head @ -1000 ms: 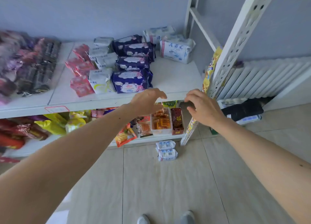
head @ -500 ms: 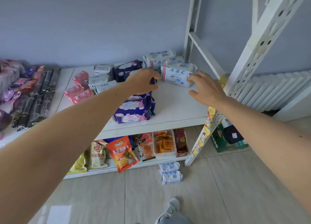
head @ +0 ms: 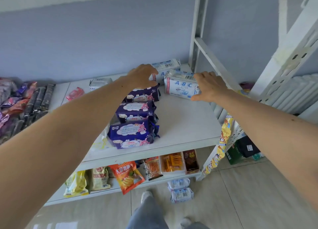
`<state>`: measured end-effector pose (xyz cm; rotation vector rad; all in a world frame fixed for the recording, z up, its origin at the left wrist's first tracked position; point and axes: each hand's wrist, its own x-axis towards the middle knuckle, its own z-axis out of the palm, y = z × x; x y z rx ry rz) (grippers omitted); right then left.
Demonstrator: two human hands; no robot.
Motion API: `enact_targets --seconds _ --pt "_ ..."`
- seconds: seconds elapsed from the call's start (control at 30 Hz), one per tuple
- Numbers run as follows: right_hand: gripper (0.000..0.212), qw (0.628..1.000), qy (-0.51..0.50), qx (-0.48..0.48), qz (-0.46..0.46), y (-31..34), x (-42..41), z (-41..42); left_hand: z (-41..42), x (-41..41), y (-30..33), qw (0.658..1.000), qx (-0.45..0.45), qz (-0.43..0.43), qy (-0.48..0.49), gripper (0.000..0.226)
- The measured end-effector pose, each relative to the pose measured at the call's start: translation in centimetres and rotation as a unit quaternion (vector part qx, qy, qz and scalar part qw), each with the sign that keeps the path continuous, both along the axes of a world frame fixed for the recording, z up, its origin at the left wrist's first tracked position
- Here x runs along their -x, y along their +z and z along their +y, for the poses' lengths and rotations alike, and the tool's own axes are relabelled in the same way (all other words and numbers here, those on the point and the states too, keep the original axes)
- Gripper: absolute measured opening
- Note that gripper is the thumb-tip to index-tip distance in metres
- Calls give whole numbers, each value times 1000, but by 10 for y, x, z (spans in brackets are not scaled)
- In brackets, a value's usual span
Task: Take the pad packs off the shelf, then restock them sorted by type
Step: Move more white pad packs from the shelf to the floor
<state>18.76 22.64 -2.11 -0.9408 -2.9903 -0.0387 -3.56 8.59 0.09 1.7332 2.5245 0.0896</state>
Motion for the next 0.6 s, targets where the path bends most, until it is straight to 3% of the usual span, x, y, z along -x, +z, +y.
enact_targets --seconds 0.4,0.6 --pt "92 997 -58 10 -56 -14 38 39 74 72 -24 996 84 30 -2 64" --pt "93 993 -60 92 -50 -30 41 45 87 94 -47 993 118 21 12 71"
